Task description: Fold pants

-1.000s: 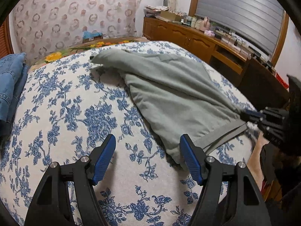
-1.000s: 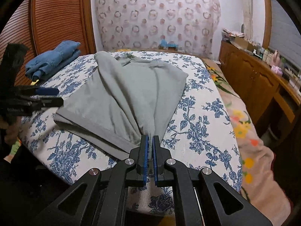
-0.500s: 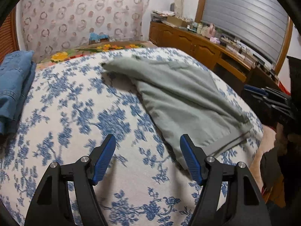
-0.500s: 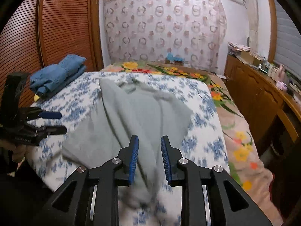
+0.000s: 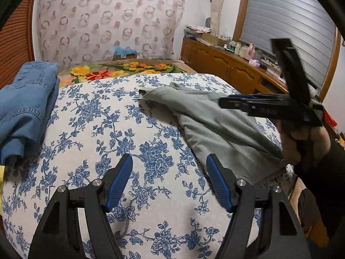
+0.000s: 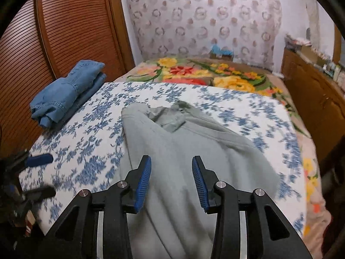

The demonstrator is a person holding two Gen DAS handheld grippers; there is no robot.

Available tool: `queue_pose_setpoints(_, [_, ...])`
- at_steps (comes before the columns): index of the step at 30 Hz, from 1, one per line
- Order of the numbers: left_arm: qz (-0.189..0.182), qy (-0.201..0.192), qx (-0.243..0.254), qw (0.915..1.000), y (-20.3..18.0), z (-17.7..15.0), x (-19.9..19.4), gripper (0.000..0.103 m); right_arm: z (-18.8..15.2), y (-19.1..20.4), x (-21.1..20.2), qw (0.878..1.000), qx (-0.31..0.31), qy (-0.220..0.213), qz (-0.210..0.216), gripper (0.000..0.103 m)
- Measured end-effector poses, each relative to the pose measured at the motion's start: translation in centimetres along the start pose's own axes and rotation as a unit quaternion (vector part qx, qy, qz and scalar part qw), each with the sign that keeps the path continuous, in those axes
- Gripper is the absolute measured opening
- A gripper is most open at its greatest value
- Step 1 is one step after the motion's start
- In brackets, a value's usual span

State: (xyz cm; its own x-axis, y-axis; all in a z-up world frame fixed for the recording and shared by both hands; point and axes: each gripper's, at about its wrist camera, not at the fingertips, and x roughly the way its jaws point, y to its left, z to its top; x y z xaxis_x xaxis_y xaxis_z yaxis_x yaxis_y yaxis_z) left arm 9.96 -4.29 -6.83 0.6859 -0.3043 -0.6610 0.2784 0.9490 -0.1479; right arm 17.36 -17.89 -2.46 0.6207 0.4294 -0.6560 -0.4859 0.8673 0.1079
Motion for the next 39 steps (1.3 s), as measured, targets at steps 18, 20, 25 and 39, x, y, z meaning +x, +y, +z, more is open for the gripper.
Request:
queue_pose_setpoints(18, [0.005,-0.003,-0.026,0.9996,2.0,-1.0,-0.3,0.072,1.7,2.3,1.9,0.998,-0.014,0.007,0.067,0.003])
queue_pose_setpoints(20, [0.006,-0.005,-0.029,0.9995,2.2,-1.0,-0.6,0.072,1.3,3.3,1.3,0.996,-0.024,-0.003,0.082,0.003])
queue_pose_setpoints(25, [0.012,-0.010,-0.037,0.9992,3.0,-0.9,-1.0,0.072,-0.6,5.4,1.3,0.992,-0.041,0.014,0.123,0.003])
queue_pose_setpoints(39, [0.018,-0.006,-0.048,0.9987,4.0,-1.3,-0.7,0.072,-2.1,7.8,1.1,0.991,-0.073,0.024,0.111,0.011])
